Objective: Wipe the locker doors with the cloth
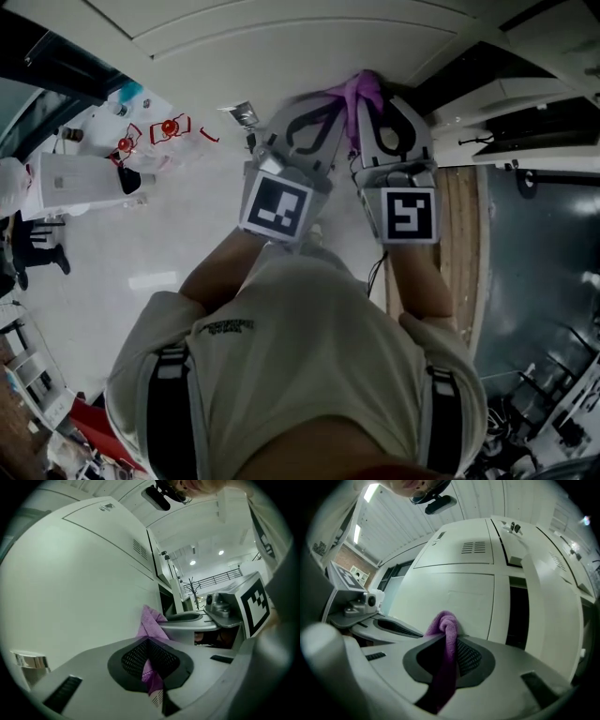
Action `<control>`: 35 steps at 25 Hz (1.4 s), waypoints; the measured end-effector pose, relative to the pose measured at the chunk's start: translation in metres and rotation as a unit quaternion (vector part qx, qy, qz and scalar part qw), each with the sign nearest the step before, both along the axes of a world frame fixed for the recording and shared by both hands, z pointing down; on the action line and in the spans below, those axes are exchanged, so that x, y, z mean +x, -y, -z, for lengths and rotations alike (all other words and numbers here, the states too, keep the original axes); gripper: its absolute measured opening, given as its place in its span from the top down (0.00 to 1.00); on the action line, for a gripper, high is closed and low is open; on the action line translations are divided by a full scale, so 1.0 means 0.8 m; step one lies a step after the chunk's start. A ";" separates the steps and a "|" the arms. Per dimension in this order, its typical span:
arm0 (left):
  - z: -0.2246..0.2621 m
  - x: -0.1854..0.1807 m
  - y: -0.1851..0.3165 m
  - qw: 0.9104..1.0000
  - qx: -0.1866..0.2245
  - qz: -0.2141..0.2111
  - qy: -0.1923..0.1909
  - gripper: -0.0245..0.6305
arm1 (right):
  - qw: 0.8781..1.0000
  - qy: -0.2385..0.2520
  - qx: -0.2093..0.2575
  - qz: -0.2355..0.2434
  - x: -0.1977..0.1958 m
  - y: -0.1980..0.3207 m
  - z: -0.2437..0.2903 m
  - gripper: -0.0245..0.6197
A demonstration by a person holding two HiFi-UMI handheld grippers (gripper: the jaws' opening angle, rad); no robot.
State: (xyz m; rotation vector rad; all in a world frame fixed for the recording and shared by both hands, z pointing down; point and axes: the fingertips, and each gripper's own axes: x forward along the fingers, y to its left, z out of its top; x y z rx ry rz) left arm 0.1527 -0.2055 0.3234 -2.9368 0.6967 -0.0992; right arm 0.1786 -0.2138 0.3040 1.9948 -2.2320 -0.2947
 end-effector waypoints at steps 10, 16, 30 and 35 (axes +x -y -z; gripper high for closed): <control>-0.003 0.018 -0.004 1.000 -0.001 -0.010 0.003 0.96 | 1.000 0.022 -0.008 -0.015 0.021 -0.007 -0.007 0.89; -0.006 -0.010 -0.003 1.000 0.000 0.017 0.002 0.96 | 0.998 0.050 0.007 0.025 -0.003 -0.011 -0.002 0.89; -0.057 -0.134 0.011 0.991 -0.026 0.129 0.025 0.96 | 0.986 0.058 -0.043 0.153 -0.143 0.002 -0.061 0.89; -0.084 -0.159 0.016 0.985 -0.055 0.158 0.040 0.96 | 0.982 0.047 -0.065 0.174 -0.168 0.011 -0.093 0.89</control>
